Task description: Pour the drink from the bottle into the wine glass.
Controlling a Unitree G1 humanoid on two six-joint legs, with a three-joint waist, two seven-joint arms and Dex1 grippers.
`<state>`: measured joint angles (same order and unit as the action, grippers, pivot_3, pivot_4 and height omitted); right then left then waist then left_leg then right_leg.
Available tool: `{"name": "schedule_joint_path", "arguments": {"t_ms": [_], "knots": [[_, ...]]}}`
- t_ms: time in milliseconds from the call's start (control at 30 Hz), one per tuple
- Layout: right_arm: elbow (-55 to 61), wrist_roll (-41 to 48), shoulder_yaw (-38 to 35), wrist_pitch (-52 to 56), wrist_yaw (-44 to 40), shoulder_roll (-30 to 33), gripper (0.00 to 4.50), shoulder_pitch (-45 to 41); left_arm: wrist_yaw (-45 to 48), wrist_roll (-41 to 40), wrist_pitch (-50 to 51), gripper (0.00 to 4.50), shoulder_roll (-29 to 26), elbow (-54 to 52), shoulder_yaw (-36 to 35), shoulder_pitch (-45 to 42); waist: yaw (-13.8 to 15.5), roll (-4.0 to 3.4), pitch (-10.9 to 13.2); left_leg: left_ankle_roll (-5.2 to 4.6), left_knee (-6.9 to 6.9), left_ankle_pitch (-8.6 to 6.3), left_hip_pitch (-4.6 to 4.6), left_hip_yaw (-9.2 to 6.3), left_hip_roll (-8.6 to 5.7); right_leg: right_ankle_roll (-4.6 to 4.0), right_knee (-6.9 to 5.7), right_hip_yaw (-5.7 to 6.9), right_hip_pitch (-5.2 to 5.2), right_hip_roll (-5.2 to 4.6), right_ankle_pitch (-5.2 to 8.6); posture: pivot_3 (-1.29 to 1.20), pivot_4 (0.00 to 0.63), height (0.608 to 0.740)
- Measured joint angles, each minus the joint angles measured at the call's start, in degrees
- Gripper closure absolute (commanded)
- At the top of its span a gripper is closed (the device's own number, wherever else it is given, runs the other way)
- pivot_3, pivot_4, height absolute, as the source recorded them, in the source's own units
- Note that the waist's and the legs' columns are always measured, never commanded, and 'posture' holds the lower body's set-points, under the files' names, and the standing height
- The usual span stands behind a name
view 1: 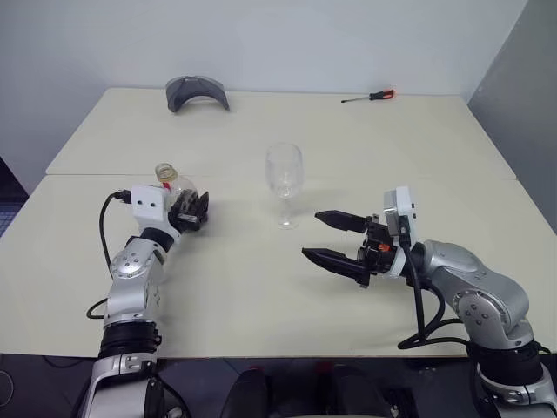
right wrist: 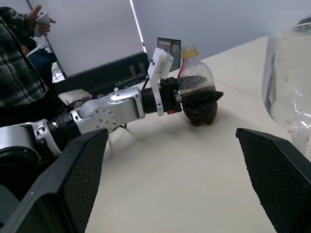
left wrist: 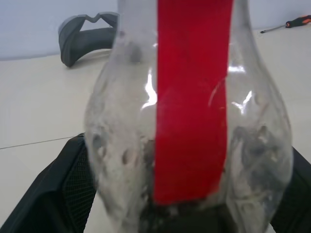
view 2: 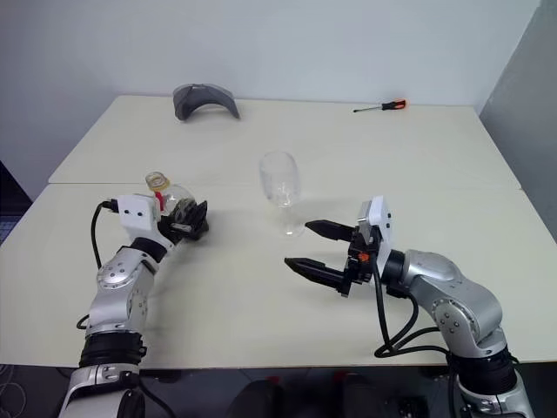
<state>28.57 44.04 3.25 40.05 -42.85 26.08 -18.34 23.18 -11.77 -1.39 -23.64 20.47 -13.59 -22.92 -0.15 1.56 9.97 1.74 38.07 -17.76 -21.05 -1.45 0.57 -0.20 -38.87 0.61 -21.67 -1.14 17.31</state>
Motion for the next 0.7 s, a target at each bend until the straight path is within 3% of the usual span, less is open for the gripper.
{"name": "schedule_joint_path", "arguments": {"t_ms": [100,200,400,500,567,700], "knots": [[0.0,0.0,0.1,0.0,0.1,0.0,0.02,-0.2,0.1,0.8,-0.7,0.0,0.0,1.3,0.8,-0.4,0.0,0.0,0.0,0.0,0.0,0.0,-0.02,0.0,0.0,0.0,0.0,0.0,-0.01,0.0,0.0,0.0,0.15,0.74],[0.0,0.0,0.2,0.0,0.1,0.0,0.0,-0.2,0.1,1.3,-1.7,0.59,0.0,2.4,0.9,-0.9,0.0,0.0,0.0,0.0,0.01,0.0,-0.04,0.0,0.0,0.0,-0.01,0.01,-0.04,-0.01,0.0,0.0,0.15,0.74],[0.0,0.0,0.2,0.0,0.1,-0.2,0.0,-0.2,0.1,1.3,-2.6,2.45,0.0,2.4,0.8,-1.1,0.0,0.0,0.0,0.01,0.02,0.01,-0.04,0.0,0.0,0.0,-0.03,0.0,-0.04,-0.01,0.0,0.0,0.15,0.74],[0.0,0.0,0.2,-0.1,0.1,-0.3,0.0,-0.2,0.1,1.3,-2.6,3.15,0.0,2.5,0.9,-1.1,0.0,0.01,0.0,0.01,0.02,0.01,-0.05,0.0,0.0,0.0,-0.04,0.0,-0.04,-0.01,-0.01,0.0,0.15,0.74],[0.0,0.0,0.2,-0.1,0.2,-0.4,0.0,-0.2,0.1,1.3,-2.6,3.4,0.0,2.6,0.8,-1.1,0.0,0.01,0.0,0.01,0.03,0.01,-0.05,0.0,0.0,0.0,-0.04,0.01,-0.04,-0.01,-0.01,0.0,0.15,0.74],[-0.2,0.0,0.2,-0.1,0.2,-0.4,0.0,-0.3,0.1,1.3,-2.6,3.47,0.0,2.6,0.8,-1.1,0.0,0.01,0.0,0.01,0.03,0.01,-0.05,0.0,0.0,0.0,-0.04,0.01,-0.04,-0.01,-0.01,0.0,0.15,0.74]]}}
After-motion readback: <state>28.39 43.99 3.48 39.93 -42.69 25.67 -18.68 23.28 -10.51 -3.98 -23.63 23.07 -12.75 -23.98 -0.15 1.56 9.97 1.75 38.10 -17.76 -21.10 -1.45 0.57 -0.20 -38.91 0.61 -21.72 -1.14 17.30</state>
